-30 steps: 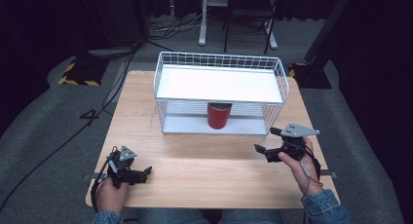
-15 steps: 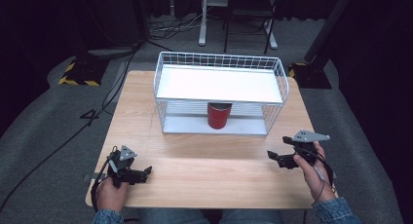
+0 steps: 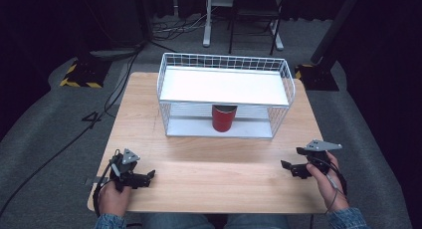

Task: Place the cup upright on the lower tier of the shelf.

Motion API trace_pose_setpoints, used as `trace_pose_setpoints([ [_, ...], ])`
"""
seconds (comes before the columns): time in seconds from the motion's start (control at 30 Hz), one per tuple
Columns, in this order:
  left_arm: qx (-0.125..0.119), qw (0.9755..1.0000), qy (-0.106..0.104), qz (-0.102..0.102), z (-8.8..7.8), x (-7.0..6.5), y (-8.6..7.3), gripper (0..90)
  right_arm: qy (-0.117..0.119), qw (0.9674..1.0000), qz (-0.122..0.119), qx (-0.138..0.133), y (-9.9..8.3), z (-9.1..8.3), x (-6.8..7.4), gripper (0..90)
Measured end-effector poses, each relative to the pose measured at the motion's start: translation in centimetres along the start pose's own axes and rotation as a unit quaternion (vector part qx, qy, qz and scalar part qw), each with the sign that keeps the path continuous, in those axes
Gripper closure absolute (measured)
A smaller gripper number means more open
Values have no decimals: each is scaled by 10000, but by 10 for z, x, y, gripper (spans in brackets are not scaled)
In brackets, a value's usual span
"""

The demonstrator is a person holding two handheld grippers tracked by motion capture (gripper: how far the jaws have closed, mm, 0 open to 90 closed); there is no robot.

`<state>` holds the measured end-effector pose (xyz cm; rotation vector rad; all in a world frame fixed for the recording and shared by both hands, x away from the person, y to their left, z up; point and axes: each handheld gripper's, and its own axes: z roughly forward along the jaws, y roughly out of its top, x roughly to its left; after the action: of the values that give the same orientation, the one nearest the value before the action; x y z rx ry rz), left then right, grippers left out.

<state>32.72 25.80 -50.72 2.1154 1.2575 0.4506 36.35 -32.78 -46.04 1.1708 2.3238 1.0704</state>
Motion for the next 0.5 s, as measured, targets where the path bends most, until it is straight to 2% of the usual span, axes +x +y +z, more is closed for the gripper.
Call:
trace_pose_setpoints([
  [0.13,0,10000,-2,-1,0,0,0,0,-137,9998,5,149,-9,4,-3,127],
  [0.3,0,10000,0,-2,0,0,0,0,-156,9995,66,256,-20,11,-5,129],
  [0.43,0,10000,0,1,0,0,0,0,-320,9988,-27,371,-26,16,-6,129],
  [0.5,1,10000,0,1,0,0,0,0,-312,9987,-19,394,-27,17,-6,129],
])
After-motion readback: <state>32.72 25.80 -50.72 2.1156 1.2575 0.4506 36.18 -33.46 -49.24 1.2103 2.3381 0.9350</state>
